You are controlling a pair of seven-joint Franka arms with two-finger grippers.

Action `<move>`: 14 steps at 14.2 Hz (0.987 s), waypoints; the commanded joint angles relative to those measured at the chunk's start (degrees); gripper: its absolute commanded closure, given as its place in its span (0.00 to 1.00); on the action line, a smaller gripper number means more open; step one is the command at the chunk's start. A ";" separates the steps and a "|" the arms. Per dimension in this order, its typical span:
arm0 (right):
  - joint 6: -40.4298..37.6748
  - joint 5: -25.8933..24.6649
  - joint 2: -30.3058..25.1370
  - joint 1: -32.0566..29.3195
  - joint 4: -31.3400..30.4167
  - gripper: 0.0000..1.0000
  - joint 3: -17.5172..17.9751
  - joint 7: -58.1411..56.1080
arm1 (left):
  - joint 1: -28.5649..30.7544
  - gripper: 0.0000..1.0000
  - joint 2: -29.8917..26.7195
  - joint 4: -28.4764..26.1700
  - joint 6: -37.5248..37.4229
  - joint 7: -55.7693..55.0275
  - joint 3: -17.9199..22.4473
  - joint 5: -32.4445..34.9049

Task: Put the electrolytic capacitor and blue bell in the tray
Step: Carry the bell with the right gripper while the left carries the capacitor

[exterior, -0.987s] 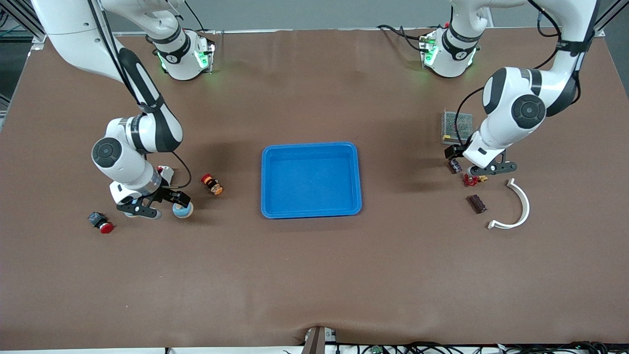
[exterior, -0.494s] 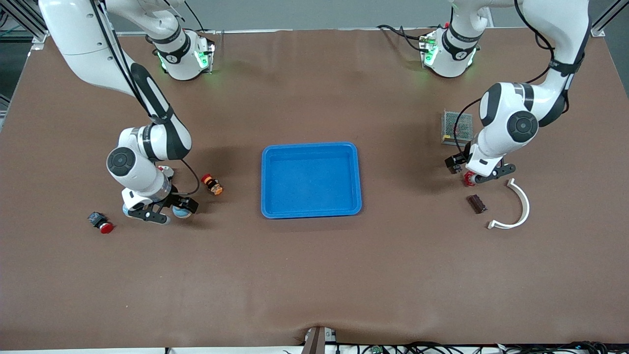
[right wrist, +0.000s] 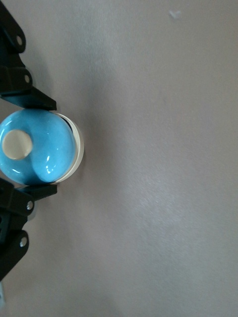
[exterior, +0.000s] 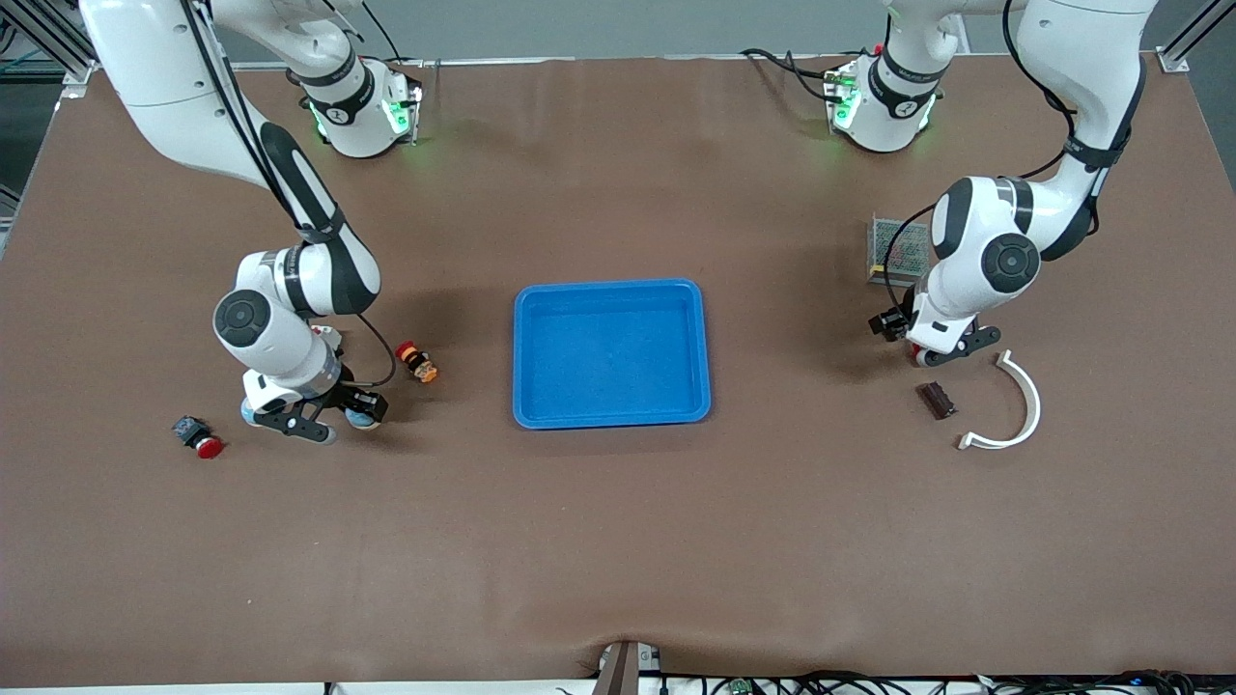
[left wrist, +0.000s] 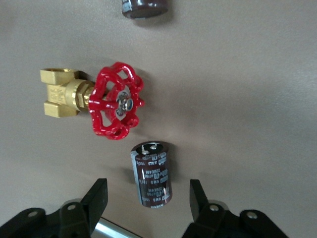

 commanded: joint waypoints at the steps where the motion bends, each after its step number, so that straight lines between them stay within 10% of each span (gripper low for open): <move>1: -10.57 0.45 -2.71 2.99 4.26 1.00 0.16 8.59 | 0.18 0.39 1.06 0.85 0.56 -0.38 -0.04 -0.96; 9: -17.57 0.54 -3.24 20.21 11.32 1.00 0.16 45.15 | 0.09 1.00 2.47 3.04 -0.06 -0.38 -0.04 -0.87; 14: -17.30 0.54 -3.07 29.54 11.06 1.00 0.16 61.08 | -0.35 1.00 0.27 7.78 -7.50 -0.55 -0.48 -0.87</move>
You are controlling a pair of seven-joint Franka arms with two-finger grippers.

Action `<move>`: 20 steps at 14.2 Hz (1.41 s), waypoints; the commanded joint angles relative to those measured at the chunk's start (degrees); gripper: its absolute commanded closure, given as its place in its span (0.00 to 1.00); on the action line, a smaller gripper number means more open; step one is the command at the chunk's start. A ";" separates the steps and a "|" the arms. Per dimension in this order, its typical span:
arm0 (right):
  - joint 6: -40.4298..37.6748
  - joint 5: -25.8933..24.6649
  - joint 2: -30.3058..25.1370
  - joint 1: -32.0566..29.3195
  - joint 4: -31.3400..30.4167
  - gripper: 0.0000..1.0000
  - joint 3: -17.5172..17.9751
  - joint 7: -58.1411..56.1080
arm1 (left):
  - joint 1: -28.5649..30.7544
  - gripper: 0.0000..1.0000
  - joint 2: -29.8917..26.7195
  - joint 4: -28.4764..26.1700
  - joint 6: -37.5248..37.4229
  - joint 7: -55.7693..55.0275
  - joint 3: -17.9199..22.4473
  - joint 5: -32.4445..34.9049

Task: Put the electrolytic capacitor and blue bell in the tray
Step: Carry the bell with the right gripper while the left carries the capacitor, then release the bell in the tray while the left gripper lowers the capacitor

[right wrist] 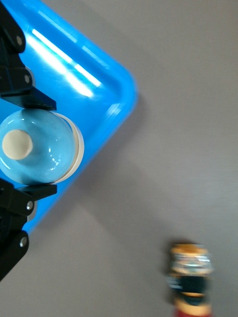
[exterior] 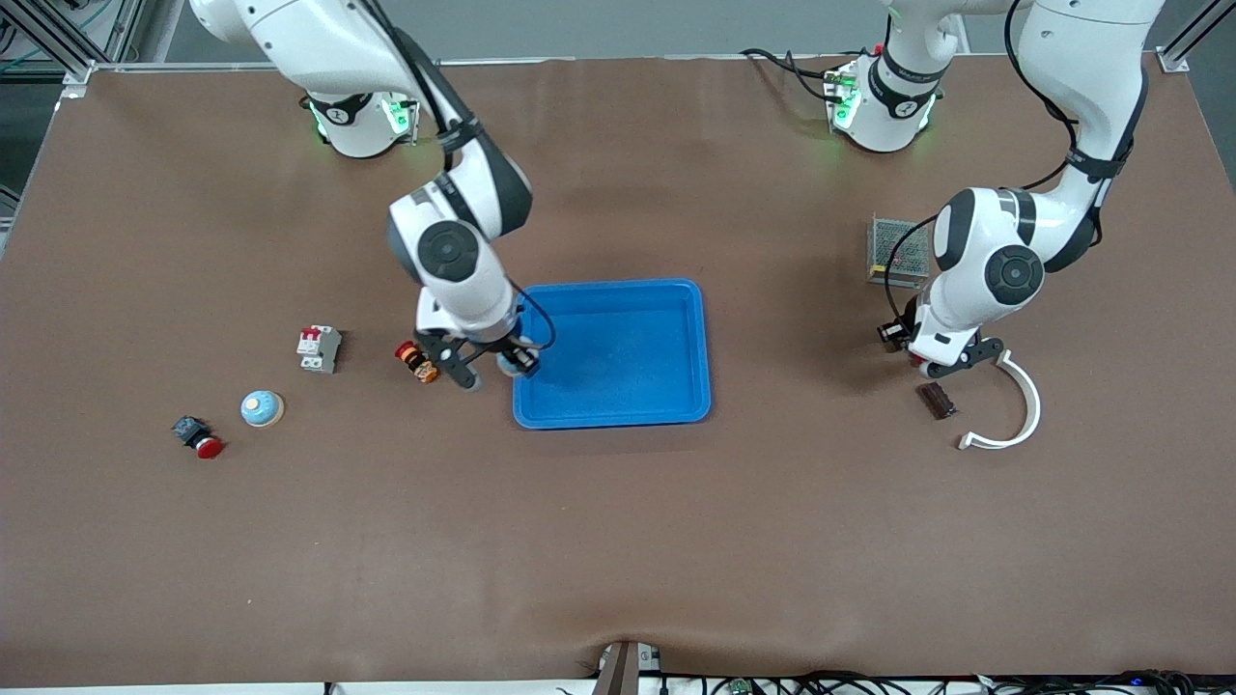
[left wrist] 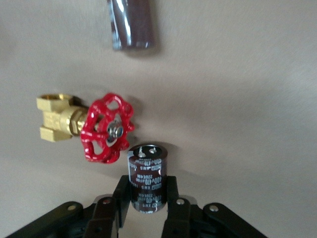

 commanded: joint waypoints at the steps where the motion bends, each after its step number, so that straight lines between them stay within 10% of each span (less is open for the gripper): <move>1: 0.54 0.36 -0.02 4.53 -0.50 1.00 -0.79 6.09 | -0.57 1.00 -2.14 4.24 -8.07 -0.69 -0.58 -0.87; 14: 11.88 -0.69 3.75 8.15 -6.47 1.00 -1.14 9.36 | -2.24 1.00 0.04 22.00 -22.78 -24.40 -16.22 -0.96; 20: 12.85 -2.19 4.63 8.06 -7.09 1.00 -1.49 9.36 | -10.14 1.00 5.48 26.83 -22.60 -38.37 -16.93 -0.96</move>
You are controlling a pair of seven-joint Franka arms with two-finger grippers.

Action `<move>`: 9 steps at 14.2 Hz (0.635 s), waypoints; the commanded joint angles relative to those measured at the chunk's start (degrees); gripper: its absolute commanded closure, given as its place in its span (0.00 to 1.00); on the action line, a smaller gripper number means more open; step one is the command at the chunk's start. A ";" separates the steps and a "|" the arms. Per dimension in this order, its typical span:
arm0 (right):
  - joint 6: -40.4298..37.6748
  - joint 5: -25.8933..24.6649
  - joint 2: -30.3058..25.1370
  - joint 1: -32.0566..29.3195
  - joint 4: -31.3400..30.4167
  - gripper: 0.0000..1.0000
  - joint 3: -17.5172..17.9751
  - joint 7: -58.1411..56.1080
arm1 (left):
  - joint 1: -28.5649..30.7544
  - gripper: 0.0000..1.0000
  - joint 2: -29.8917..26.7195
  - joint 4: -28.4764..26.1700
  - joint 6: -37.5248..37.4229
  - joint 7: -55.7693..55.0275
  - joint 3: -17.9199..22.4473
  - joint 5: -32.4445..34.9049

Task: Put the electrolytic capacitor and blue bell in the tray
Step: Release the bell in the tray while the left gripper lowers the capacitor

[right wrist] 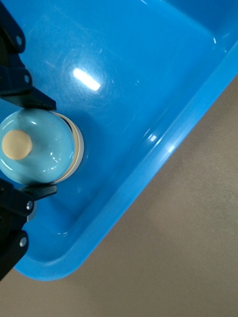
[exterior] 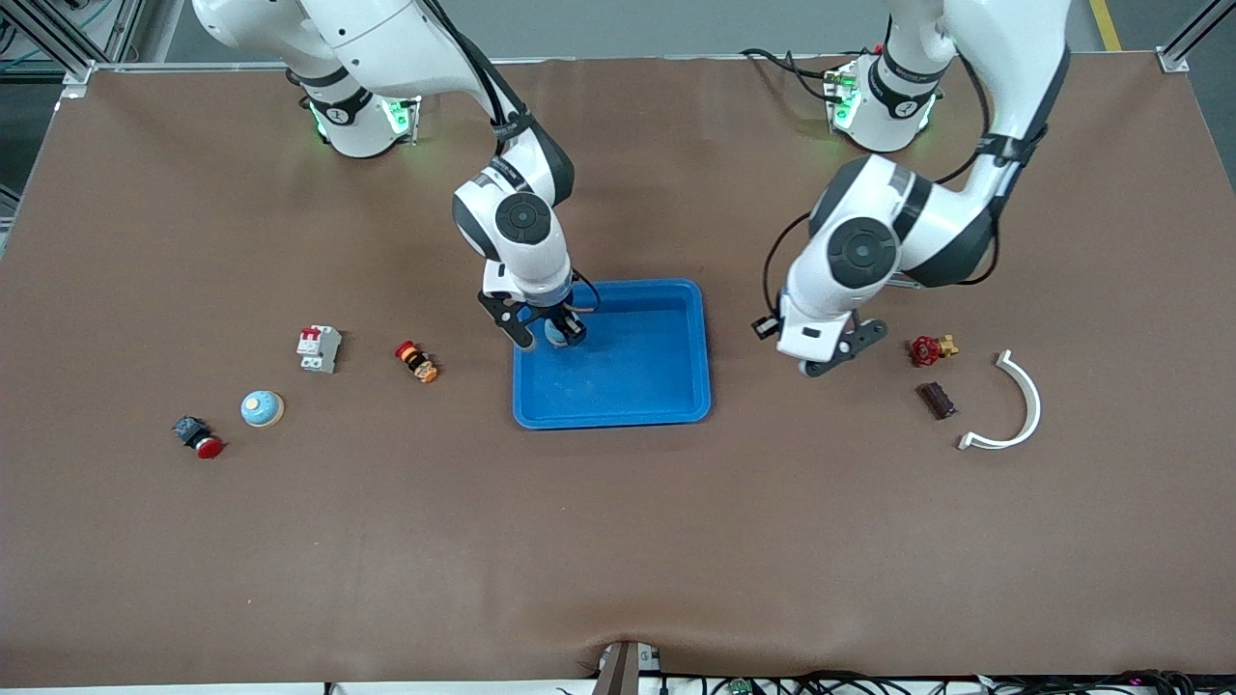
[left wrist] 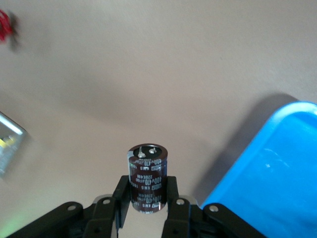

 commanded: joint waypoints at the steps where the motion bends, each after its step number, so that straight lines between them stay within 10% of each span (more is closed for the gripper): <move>1: 1.28 -1.09 0.13 0.11 -0.63 1.00 -0.71 0.93 | -2.90 1.00 3.76 5.16 -1.25 -5.96 0.00 -0.98; 2: 1.19 -1.00 0.04 -0.15 -0.54 0.37 -0.71 1.01 | -4.04 1.00 4.99 6.57 -1.25 -8.24 0.00 -0.98; 3: 1.19 -1.00 0.04 -0.24 -0.45 0.02 -0.71 1.54 | -5.45 1.00 6.30 7.97 -1.25 -10.44 0.09 -0.98; 9: -9.91 -1.00 -2.85 -1.90 5.50 0.00 -0.53 -3.08 | -9.06 1.00 13.51 13.52 1.38 -22.83 0.00 -1.16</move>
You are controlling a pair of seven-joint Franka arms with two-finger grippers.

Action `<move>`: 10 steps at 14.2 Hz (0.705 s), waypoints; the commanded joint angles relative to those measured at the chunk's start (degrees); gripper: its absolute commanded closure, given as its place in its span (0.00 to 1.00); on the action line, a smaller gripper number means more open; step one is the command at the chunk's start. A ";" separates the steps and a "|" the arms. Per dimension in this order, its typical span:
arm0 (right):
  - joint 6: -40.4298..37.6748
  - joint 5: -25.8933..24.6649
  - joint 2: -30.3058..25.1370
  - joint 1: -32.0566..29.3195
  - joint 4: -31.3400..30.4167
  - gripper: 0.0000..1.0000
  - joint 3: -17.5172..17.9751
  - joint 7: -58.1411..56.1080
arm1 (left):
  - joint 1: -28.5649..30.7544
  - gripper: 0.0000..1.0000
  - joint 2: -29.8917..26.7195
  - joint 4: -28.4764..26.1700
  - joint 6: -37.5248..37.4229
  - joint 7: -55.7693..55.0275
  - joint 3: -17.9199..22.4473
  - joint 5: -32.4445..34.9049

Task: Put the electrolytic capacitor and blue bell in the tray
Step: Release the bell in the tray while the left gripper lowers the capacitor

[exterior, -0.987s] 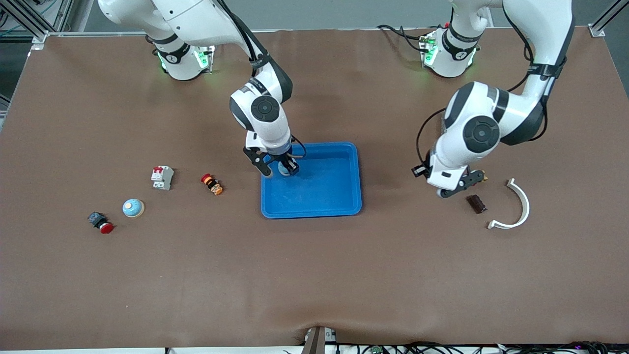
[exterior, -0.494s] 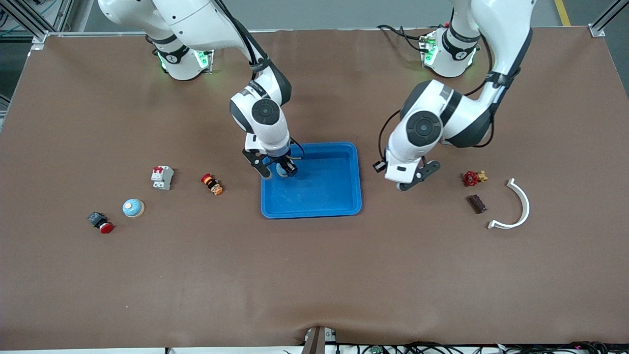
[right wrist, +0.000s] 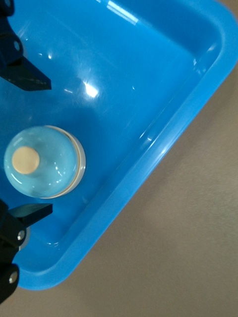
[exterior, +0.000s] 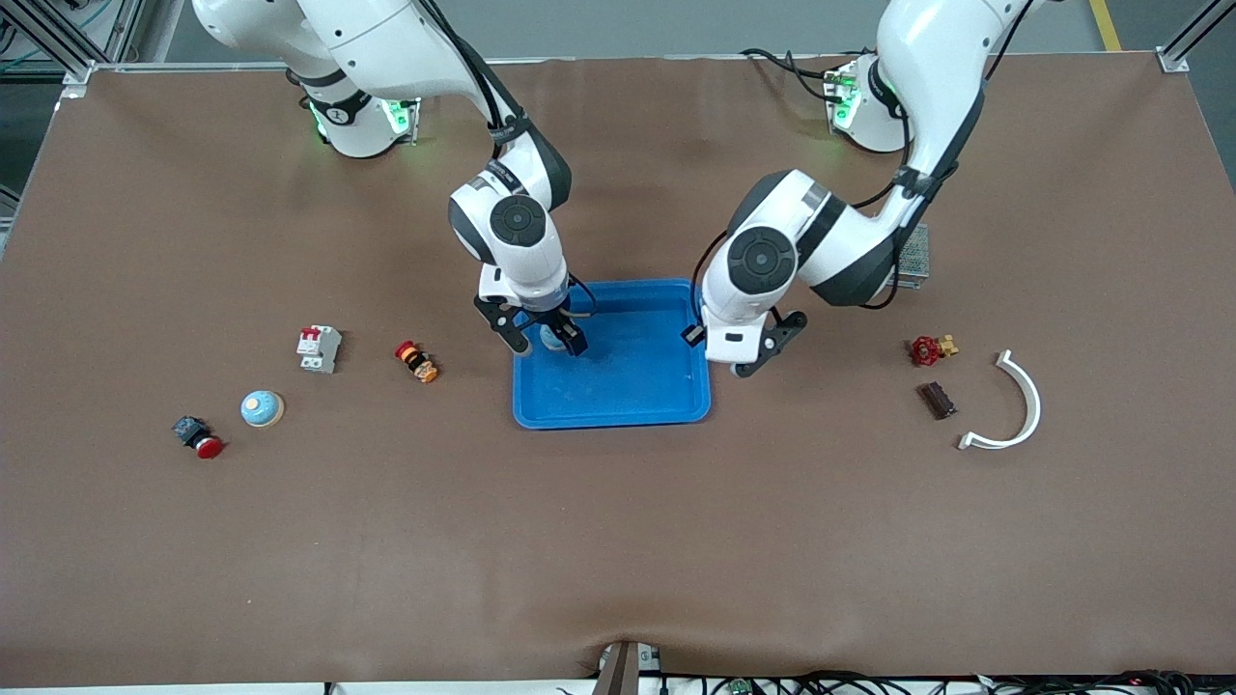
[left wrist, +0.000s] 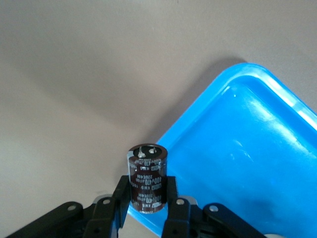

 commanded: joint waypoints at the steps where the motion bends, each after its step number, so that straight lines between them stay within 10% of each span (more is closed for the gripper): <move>1: -14.39 -0.74 -3.40 -3.03 6.09 0.00 0.40 -7.98 | -1.87 1.00 4.00 2.78 1.85 -6.61 0.20 -1.40; 10: -27.56 -1.09 -14.57 -25.34 5.69 0.00 0.13 -59.83 | -4.52 1.00 9.54 4.09 8.01 -20.52 0.20 -1.41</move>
